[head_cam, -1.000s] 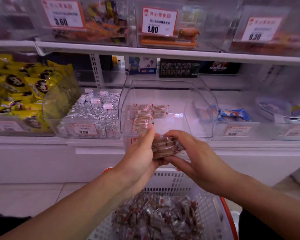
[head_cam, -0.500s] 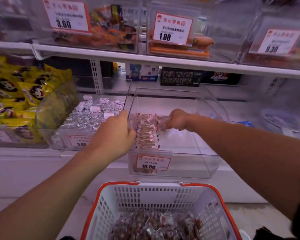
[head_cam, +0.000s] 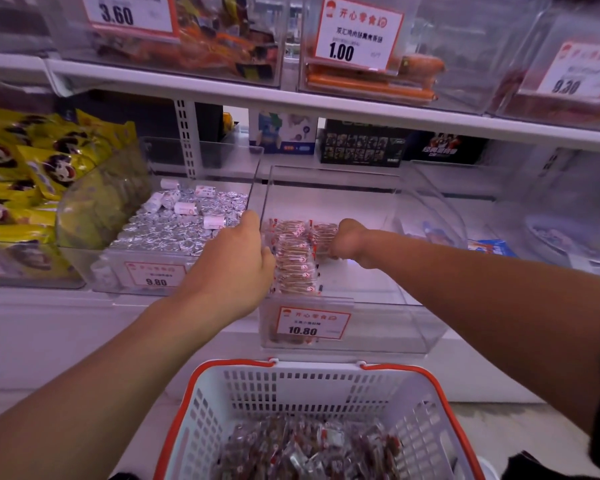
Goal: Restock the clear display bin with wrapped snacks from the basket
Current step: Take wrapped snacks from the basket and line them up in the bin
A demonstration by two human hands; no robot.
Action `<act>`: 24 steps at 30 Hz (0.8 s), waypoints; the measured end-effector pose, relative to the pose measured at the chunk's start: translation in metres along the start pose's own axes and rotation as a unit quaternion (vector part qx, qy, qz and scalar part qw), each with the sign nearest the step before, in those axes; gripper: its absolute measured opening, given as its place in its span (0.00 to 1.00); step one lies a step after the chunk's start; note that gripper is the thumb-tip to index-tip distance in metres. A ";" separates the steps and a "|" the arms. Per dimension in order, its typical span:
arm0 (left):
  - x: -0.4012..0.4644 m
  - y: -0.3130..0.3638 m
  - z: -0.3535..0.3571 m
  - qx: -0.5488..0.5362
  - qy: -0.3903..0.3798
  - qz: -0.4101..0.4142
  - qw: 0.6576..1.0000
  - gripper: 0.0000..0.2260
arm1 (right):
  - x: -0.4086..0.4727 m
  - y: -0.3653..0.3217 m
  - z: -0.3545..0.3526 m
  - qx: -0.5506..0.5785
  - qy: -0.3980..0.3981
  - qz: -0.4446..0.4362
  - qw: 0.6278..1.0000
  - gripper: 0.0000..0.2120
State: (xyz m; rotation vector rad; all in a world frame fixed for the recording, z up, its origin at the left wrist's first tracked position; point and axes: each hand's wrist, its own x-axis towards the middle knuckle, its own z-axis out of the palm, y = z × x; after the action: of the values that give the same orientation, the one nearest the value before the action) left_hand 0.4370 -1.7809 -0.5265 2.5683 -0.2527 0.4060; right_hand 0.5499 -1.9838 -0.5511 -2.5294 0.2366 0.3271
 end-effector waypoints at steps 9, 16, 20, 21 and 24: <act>-0.010 0.012 -0.009 -0.009 0.132 0.024 0.991 0.12 | -0.036 -0.020 -0.040 -0.168 0.137 -0.128 0.968 0.18; -0.062 0.023 0.029 -0.001 -0.047 0.376 0.925 0.11 | -0.166 0.052 0.040 0.102 0.458 -0.521 0.714 0.08; -0.122 -0.025 0.114 0.197 -0.418 0.113 0.880 0.09 | -0.156 0.139 0.164 -0.042 0.164 -0.214 0.962 0.10; -0.140 -0.044 0.135 0.227 -0.477 0.063 0.847 0.11 | -0.152 0.166 0.190 -0.090 0.040 -0.139 0.985 0.10; -0.190 -0.080 0.186 0.195 -0.563 -0.089 0.798 0.23 | -0.163 0.248 0.245 -0.103 -0.245 -0.029 0.964 0.19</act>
State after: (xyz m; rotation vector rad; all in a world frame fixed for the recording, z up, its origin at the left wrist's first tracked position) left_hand 0.3228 -1.7920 -0.7796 2.8601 -0.3424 -1.3303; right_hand 0.2914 -2.0336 -0.8320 -2.5507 -0.0687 0.9789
